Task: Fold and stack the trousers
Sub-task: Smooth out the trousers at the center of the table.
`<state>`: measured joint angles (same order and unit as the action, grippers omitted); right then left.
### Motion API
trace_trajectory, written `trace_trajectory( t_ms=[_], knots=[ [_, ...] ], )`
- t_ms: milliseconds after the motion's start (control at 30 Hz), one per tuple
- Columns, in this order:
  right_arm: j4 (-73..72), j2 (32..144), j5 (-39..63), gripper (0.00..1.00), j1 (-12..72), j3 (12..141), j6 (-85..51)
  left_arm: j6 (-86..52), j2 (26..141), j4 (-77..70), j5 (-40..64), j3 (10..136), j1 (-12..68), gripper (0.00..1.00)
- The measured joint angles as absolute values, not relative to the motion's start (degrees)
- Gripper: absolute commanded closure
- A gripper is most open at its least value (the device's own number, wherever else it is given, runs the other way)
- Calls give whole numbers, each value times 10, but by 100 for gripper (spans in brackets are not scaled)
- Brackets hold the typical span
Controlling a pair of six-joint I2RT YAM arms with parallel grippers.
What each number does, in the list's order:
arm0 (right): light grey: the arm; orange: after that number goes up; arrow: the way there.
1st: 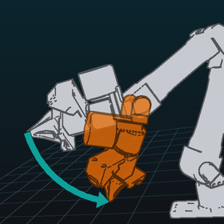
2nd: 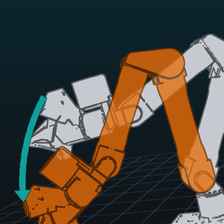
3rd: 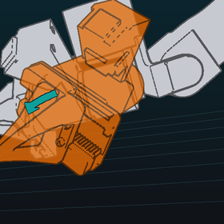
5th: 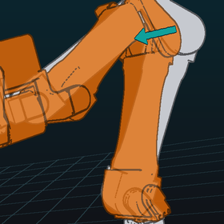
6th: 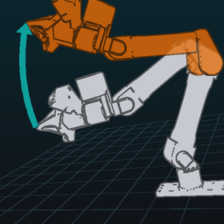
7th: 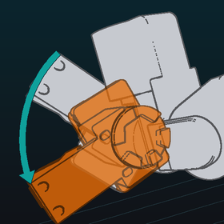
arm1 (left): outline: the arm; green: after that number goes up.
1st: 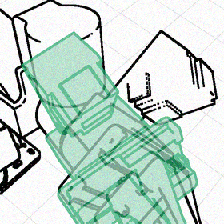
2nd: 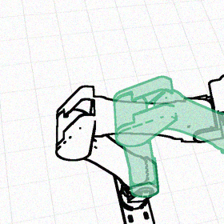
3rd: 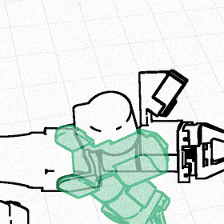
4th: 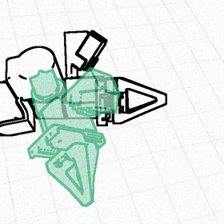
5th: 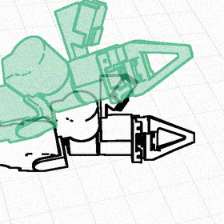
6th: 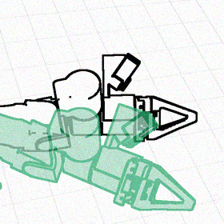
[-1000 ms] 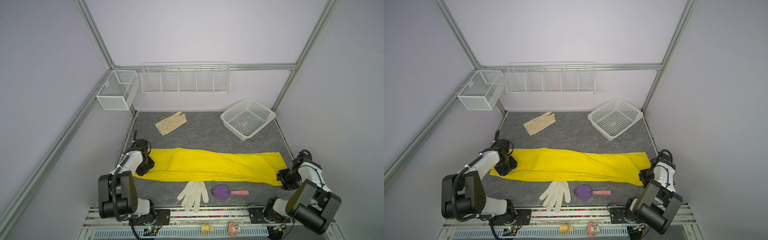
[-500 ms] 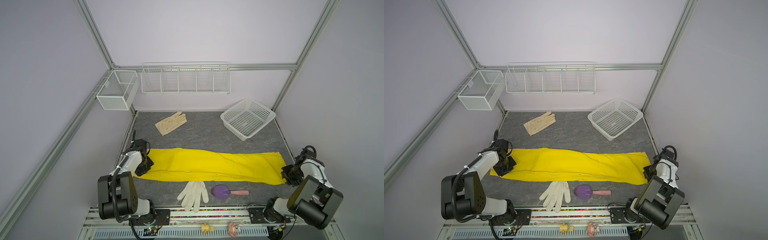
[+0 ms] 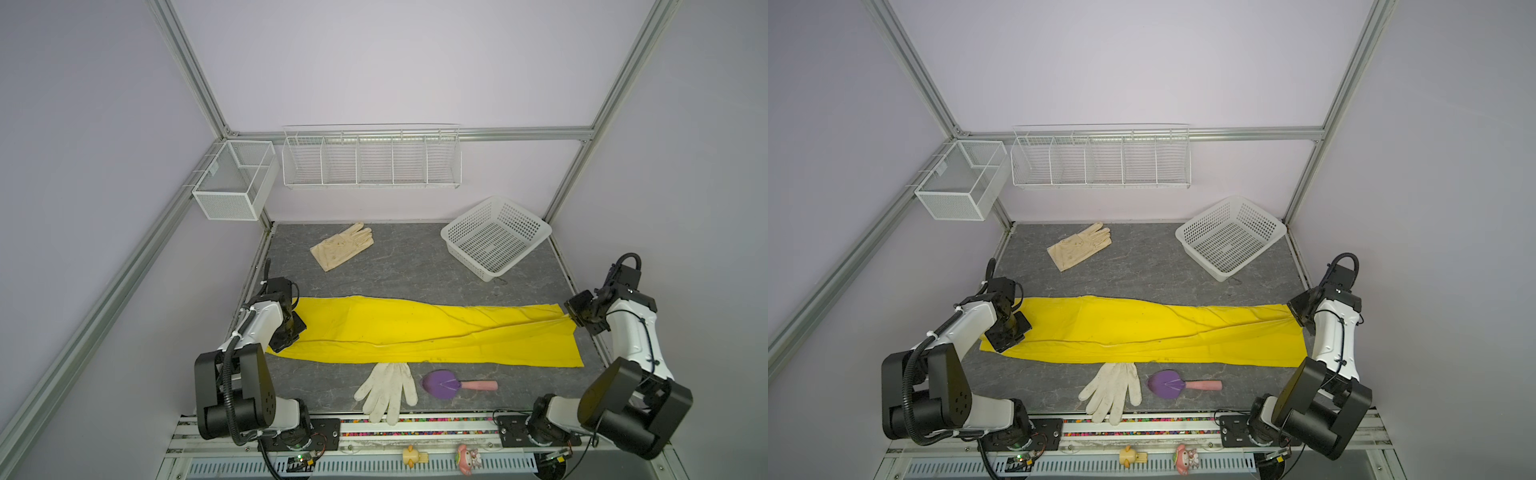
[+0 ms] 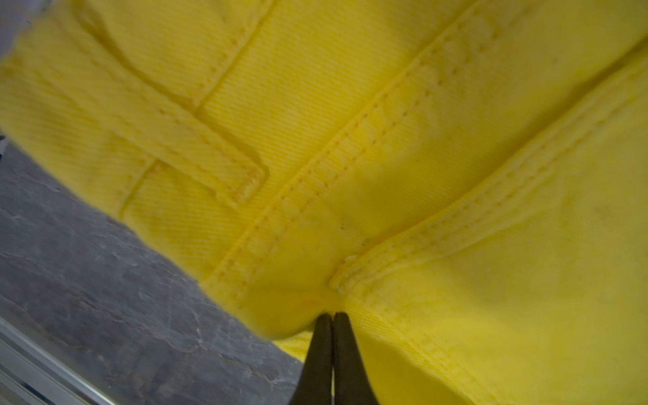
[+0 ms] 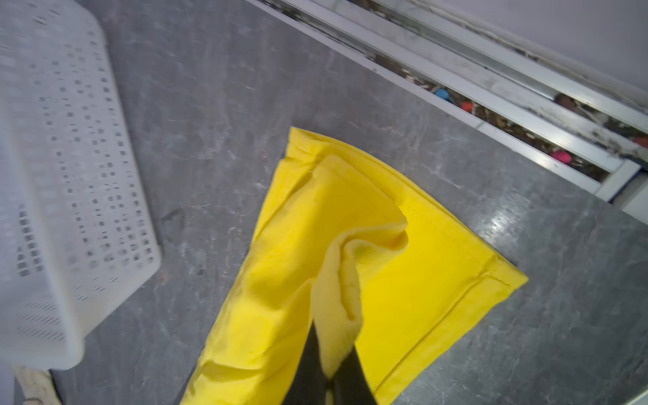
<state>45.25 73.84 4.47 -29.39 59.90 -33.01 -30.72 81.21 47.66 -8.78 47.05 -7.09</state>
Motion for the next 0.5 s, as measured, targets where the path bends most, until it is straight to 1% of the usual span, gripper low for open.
trace_trajectory(
  t_ms=[133,233,400,500],
  knots=[
    [451,696,35,94,-292,595,-331,-303,812,479,-88,471,-71,100],
    [439,674,13,94,-309,545,-331,-298,812,479,-88,471,-72,100],
    [410,699,0,94,-371,439,-326,-293,812,480,-88,471,-79,100],
    [395,720,-13,94,-400,411,-310,-292,812,481,-87,471,-80,100]
  ],
)
